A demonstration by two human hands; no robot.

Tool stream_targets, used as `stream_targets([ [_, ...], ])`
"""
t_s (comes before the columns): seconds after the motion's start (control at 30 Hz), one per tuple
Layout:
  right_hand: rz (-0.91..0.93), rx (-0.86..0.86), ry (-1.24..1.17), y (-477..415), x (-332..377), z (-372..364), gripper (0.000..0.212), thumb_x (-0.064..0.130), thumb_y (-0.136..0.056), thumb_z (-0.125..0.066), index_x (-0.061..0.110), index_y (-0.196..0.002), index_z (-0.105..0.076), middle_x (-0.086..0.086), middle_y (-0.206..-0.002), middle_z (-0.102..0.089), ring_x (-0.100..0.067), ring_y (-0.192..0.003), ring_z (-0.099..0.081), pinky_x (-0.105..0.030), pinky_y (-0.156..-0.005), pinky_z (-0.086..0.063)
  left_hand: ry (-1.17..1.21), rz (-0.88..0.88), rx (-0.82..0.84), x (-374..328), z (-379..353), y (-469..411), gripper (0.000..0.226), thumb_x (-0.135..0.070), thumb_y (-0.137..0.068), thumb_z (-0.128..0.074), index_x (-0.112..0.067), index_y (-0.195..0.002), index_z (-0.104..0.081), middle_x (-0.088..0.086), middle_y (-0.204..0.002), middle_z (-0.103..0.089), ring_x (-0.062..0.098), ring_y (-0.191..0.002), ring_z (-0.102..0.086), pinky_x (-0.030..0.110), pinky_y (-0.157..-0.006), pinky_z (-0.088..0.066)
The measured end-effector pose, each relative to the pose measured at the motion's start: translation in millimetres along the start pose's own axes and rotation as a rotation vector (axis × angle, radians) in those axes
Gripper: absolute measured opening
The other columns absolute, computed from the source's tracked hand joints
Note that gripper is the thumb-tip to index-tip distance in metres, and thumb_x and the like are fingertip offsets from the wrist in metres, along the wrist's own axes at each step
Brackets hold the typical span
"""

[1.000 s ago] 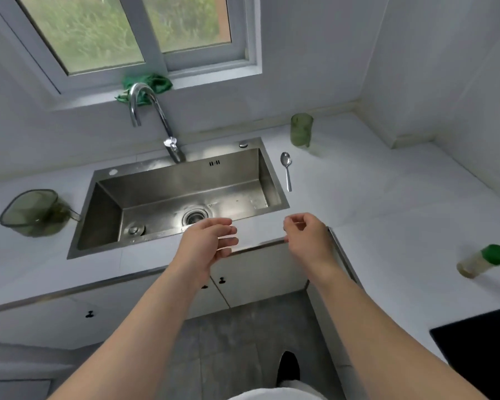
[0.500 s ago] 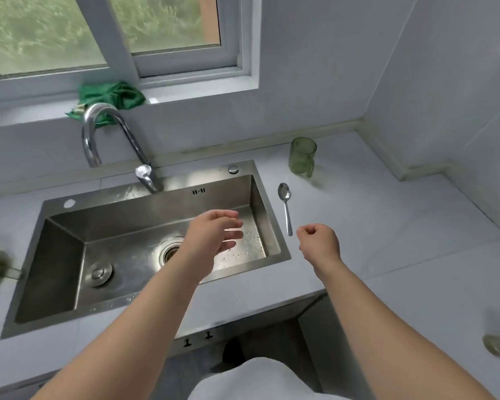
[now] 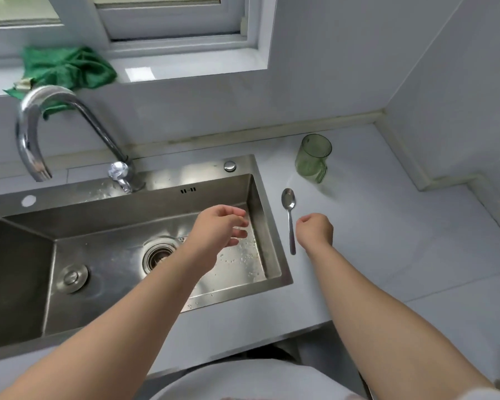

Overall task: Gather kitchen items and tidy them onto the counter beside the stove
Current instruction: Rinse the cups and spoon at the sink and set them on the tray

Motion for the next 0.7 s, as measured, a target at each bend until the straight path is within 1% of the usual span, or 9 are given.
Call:
stream_targets([
  [0.07,0.007,0.018,0.029,-21,7,-11,0.02,0.01,-0.093,-0.05,0.011,-0.1,-0.069,-0.011,-0.104,-0.068,-0.032,-0.087,-0.062,-0.03,-0.071,-0.051,0.018,0.032,-0.054,6,2,-6,0.014,-0.002,-0.091,-0.059,-0.013,-0.095,-0.067,0.002,-0.084,-0.072,0.015,-0.066,-0.068,0.027,-0.065,-0.051],
  [0.1,0.001,0.017,0.034,-25,8,-15,0.021,0.011,-0.092,-0.052,0.012,-0.104,-0.069,-0.012,-0.108,-0.068,-0.034,-0.092,-0.064,-0.033,-0.074,-0.054,0.018,0.041,-0.063,9,3,-4,0.014,-0.002,-0.091,-0.059,-0.012,-0.096,-0.067,0.002,-0.083,-0.072,0.015,-0.066,-0.068,0.027,-0.066,-0.051],
  [0.23,0.005,0.052,0.102,-46,18,-34,0.021,0.022,-0.093,-0.058,0.008,-0.106,-0.066,-0.014,-0.109,-0.068,-0.035,-0.095,-0.065,-0.033,-0.074,-0.051,-0.001,0.084,-0.114,17,3,-8,0.013,-0.002,-0.091,-0.06,-0.01,-0.098,-0.068,0.003,-0.086,-0.073,0.017,-0.068,-0.069,0.028,-0.067,-0.052],
  [0.3,0.01,0.054,0.187,-49,20,-41,0.025,0.027,-0.092,-0.059,0.008,-0.108,-0.063,-0.013,-0.114,-0.064,-0.036,-0.098,-0.064,-0.037,-0.081,-0.054,0.013,0.1,-0.147,18,6,-10,0.013,-0.002,-0.091,-0.061,-0.011,-0.098,-0.067,0.003,-0.085,-0.073,0.017,-0.069,-0.069,0.027,-0.065,-0.052],
  [0.4,-0.006,0.054,0.288,-48,17,-45,0.031,0.021,-0.092,-0.055,0.007,-0.119,-0.06,-0.013,-0.125,-0.055,-0.037,-0.109,-0.059,-0.039,-0.086,-0.051,0.031,0.089,-0.177,15,10,-11,0.013,-0.003,-0.091,-0.061,-0.012,-0.097,-0.067,0.002,-0.083,-0.073,0.015,-0.066,-0.069,0.026,-0.064,-0.051],
  [0.47,-0.034,0.071,0.31,-49,17,-46,0.035,0.019,-0.091,-0.052,0.007,-0.123,-0.059,-0.013,-0.127,-0.053,-0.037,-0.112,-0.057,-0.04,-0.09,-0.051,0.039,0.082,-0.196,13,13,-10,0.012,-0.004,-0.091,-0.061,-0.012,-0.097,-0.068,0.002,-0.084,-0.073,0.014,-0.066,-0.069,0.025,-0.063,-0.052],
  [0.53,-0.054,0.094,0.31,-49,18,-45,0.035,0.022,-0.089,-0.052,0.009,-0.121,-0.061,-0.014,-0.124,-0.055,-0.038,-0.11,-0.057,-0.044,-0.094,-0.051,0.055,0.079,-0.21,12,15,-8,0.013,-0.004,-0.091,-0.06,-0.013,-0.097,-0.068,0.002,-0.085,-0.073,0.014,-0.066,-0.069,0.025,-0.063,-0.052],
  [0.63,-0.063,0.126,0.224,-51,22,-44,0.024,0.03,-0.092,-0.054,0.012,-0.103,-0.063,-0.013,-0.106,-0.064,-0.04,-0.103,-0.06,-0.046,-0.094,-0.051,0.074,0.07,-0.218,8,17,-4,0.013,-0.004,-0.092,-0.06,-0.013,-0.097,-0.067,0.001,-0.084,-0.072,0.014,-0.067,-0.069,0.025,-0.064,-0.052],
  [0.7,0.034,0.132,0.102,-44,41,-45,0.017,0.029,-0.094,-0.055,0.015,-0.088,-0.061,-0.009,-0.087,-0.062,-0.038,-0.091,-0.062,-0.038,-0.088,-0.049,0.097,0.059,-0.23,8,25,0,0.013,-0.005,-0.092,-0.06,-0.013,-0.098,-0.067,0.002,-0.086,-0.073,0.015,-0.069,-0.07,0.026,-0.065,-0.052],
])
Point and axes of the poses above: each hand's wrist, its own y-axis away from the middle knuckle, its own z-axis out of the back of the hand, x = y × z, the point moved 8 cm from there along -y, towards the middle knuckle
